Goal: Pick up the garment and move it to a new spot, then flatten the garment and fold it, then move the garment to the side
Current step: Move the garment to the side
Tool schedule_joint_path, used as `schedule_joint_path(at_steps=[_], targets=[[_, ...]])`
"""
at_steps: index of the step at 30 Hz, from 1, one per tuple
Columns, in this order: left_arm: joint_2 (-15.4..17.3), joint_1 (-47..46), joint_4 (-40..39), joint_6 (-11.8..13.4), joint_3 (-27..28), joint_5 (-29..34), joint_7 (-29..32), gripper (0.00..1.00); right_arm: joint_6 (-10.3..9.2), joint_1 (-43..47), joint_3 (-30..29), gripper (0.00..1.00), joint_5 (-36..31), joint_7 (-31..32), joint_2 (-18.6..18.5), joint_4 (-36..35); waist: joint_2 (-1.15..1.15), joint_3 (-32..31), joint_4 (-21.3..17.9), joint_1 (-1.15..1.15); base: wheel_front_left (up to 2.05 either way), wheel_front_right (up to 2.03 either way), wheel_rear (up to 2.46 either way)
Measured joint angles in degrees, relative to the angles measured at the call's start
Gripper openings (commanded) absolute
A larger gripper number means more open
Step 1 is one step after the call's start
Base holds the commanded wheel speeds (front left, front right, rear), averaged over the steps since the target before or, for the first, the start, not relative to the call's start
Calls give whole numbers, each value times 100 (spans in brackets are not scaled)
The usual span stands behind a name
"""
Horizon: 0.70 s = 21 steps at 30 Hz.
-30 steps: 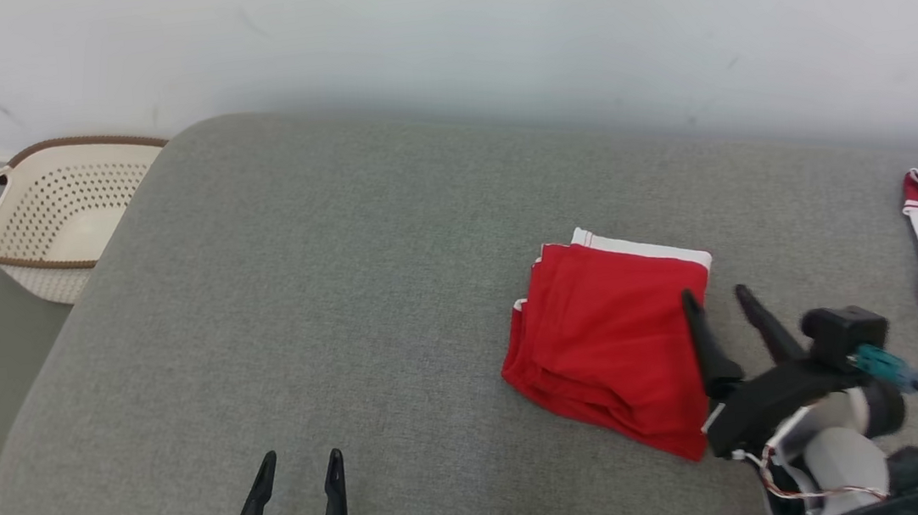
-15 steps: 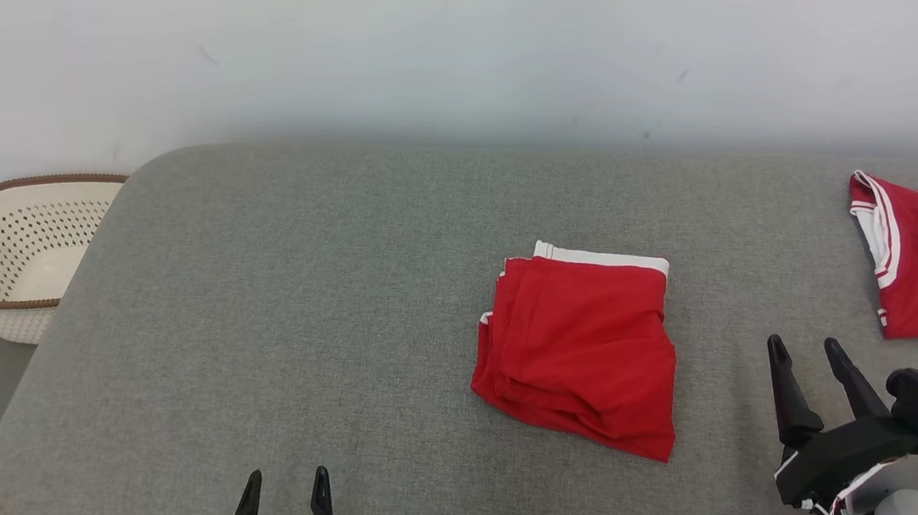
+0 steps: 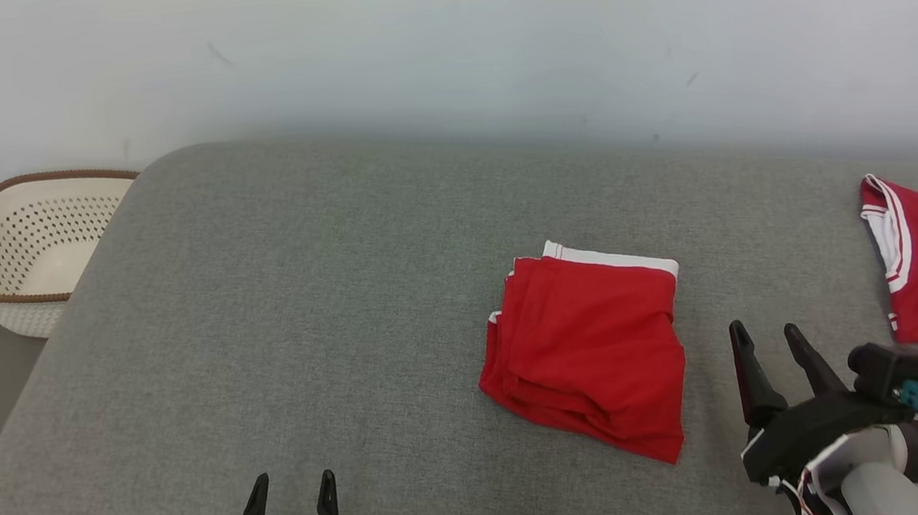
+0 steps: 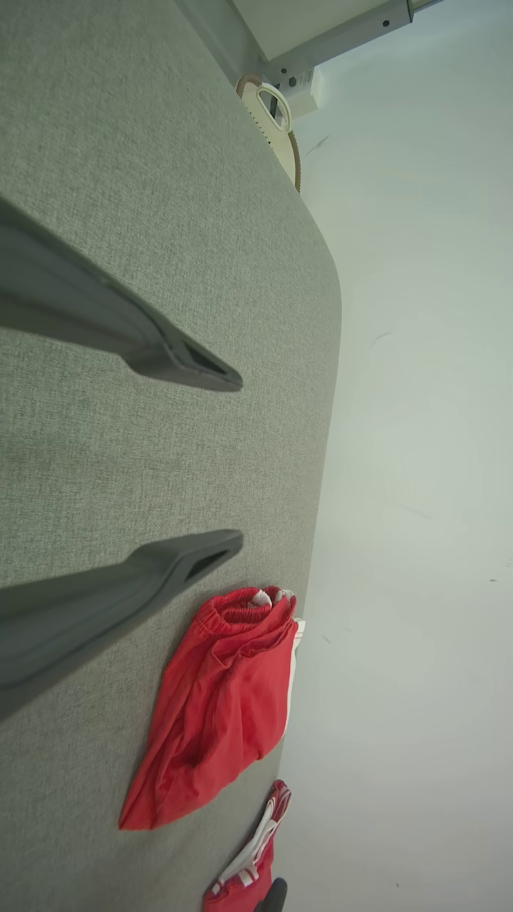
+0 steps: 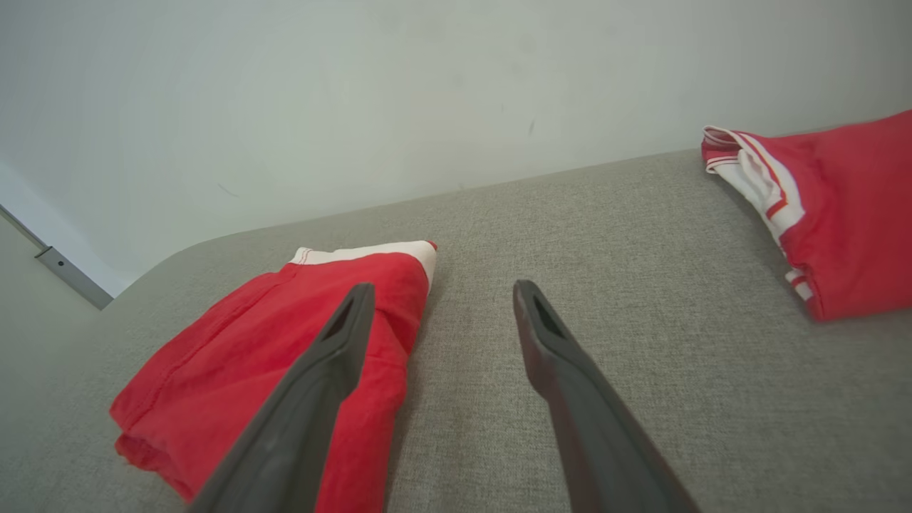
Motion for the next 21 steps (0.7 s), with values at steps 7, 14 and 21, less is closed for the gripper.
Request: schedule_joint_path(at_steps=[7,14,21], targets=[[-23,-16,33,-33,-58,44,0,100,0,-693,108,100,82,253,45,886,0,71,161,0,0,0,0],[-43,-85,66,-53,-119,48,0,100,0,-1375,257,100,222,396,99,2070,0,197,394,0,0,0,0],[-66,-171,83,-53,-140,48,0,100,0,-1812,323,100,493,447,121,2900,0,346,581,0,0,0,0]])
